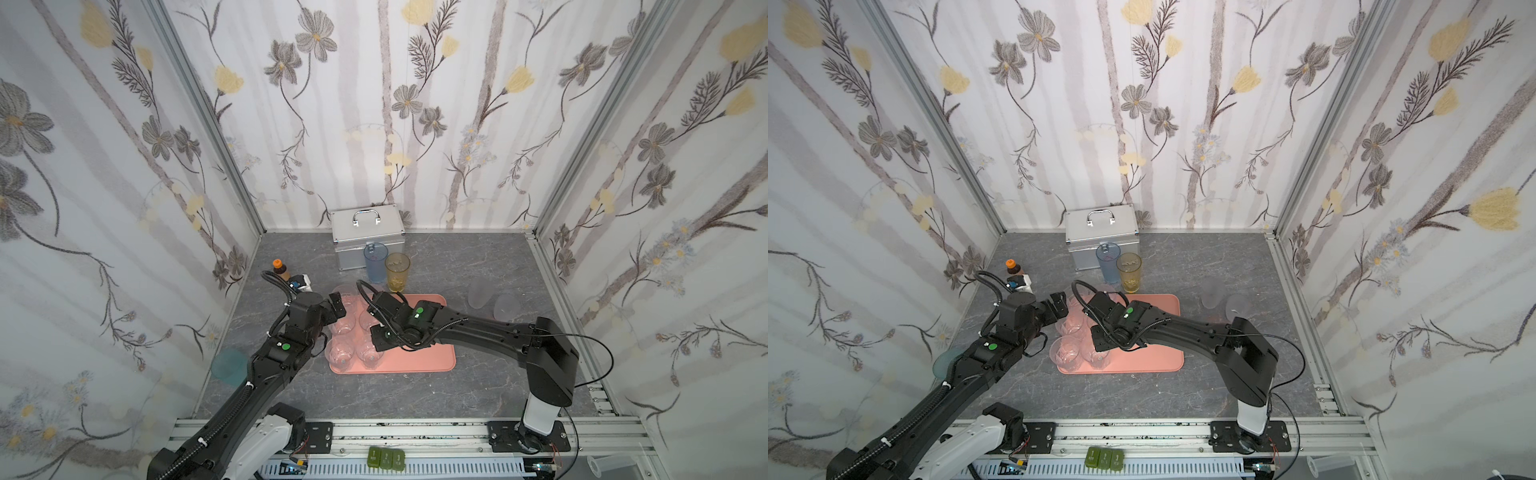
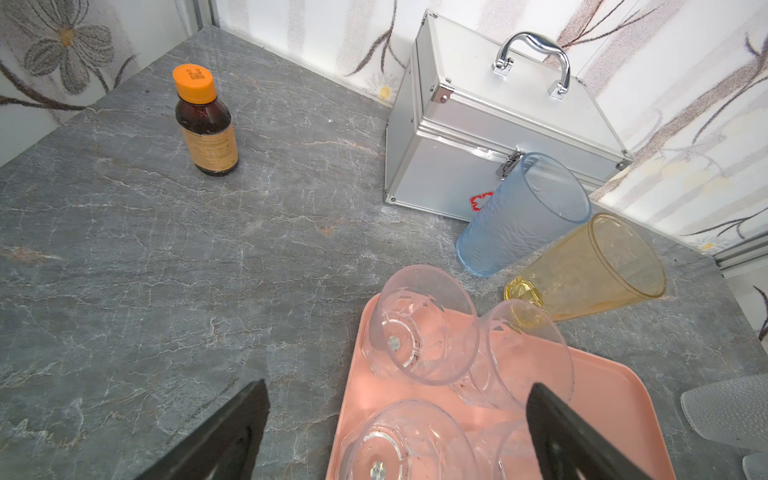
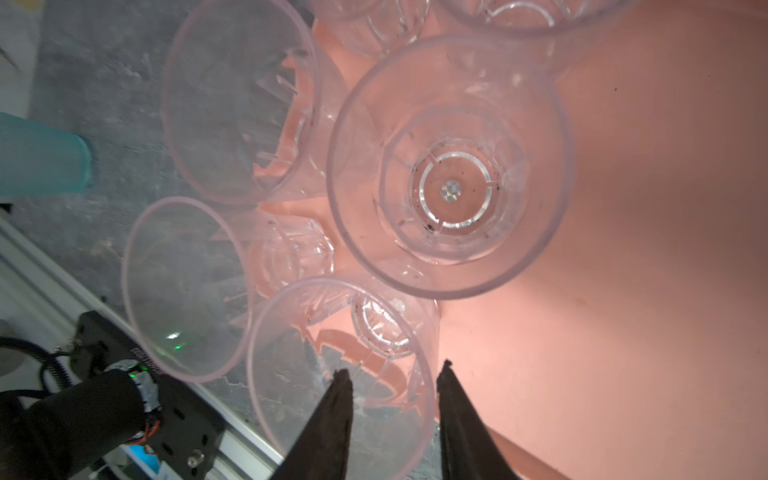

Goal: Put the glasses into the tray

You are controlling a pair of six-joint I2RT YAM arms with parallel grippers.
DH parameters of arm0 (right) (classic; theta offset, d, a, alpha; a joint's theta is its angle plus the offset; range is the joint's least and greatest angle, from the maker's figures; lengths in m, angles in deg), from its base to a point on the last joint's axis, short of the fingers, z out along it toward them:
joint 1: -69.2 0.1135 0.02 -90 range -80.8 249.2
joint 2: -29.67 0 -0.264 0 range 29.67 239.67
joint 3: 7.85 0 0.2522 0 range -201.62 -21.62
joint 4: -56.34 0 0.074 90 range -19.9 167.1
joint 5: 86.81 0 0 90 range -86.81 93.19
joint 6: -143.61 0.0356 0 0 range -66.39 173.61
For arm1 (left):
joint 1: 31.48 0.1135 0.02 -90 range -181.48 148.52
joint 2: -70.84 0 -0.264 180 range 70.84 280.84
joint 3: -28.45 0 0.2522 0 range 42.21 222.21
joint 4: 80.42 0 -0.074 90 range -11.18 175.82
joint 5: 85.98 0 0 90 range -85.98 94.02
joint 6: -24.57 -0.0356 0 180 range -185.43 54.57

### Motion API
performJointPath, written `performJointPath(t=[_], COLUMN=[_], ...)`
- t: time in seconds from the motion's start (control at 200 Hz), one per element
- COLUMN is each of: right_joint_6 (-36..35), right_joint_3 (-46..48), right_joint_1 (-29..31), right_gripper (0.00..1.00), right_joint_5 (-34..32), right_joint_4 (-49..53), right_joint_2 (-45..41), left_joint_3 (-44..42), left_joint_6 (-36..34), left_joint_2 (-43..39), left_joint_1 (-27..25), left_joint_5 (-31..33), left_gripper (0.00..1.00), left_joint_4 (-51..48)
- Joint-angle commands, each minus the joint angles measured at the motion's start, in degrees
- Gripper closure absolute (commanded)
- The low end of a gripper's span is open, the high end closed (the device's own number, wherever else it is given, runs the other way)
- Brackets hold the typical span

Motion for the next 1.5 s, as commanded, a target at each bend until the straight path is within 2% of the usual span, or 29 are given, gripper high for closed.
performJointPath(t=[0.0,0.105,0.255,0.385,0.51,0.73,0.829,0.994,1.169,1.324,1.494], right_joint_6=[0.4,-0.7,-1.1,-2.2,-3.7,-9.2,-9.7,-9.9,-9.7,-9.3,-9.8], right_joint_3=[0.9,1.1,3.7,6.3,9.4,10.7,12.8,14.8,17.6,19.2,19.4], right_joint_1=[-2.6,-6.4,-12.3,-17.4,-21.6,-28.0,-32.5,-38.6,-44.0,-44.7,-44.8], right_gripper=[0.6,0.57,0.56,0.55,0.55,0.53,0.53,0.52,0.51,0.51,0.51], right_joint_5=[2.6,-0.3,-1.0,-1.8,-2.0,-10.5,-10.9,-13.0,-13.1,-10.5,-10.7], right_joint_4=[-4.6,-4.4,-5.8,-6.1,-6.0,0.7,0.9,1.1,-1.1,-3.1,-2.9], right_joint_2=[-3.2,-5.6,-9.7,-12.3,-14.9,-18.4,-21.3,-23.0,-23.1,-22.6,-22.6], left_joint_3=[1.5,3.3,6.4,6.9,7.4,10.1,11.4,14.3,17.7,19.4,20.7], left_joint_6=[-1.2,-3.1,-6.3,-3.9,-5.5,-6.0,-5.4,-4.9,-3.3,-2.3,-2.1], left_joint_2=[1.1,3.9,7.6,7.4,6.4,7.8,10.2,14.9,19.9,24.9,28.5], left_joint_1=[-0.4,-0.7,-1.2,-1.1,-0.4,-1.5,-4.2,-12.5,-19.4,-23.3,-24.5], left_joint_5=[0.7,0.1,-2.2,0.7,-0.3,1.3,2.3,7.7,9.3,9.1,8.2], left_gripper=[0.0,0.0,0.0,0.0,0.0,0.06,0.07,0.05,0.02,0.01,0.0], left_joint_4=[-0.2,-0.3,-1.0,-0.8,-0.6,-1.0,-1.0,-1.0,-0.4,0.6,1.0])
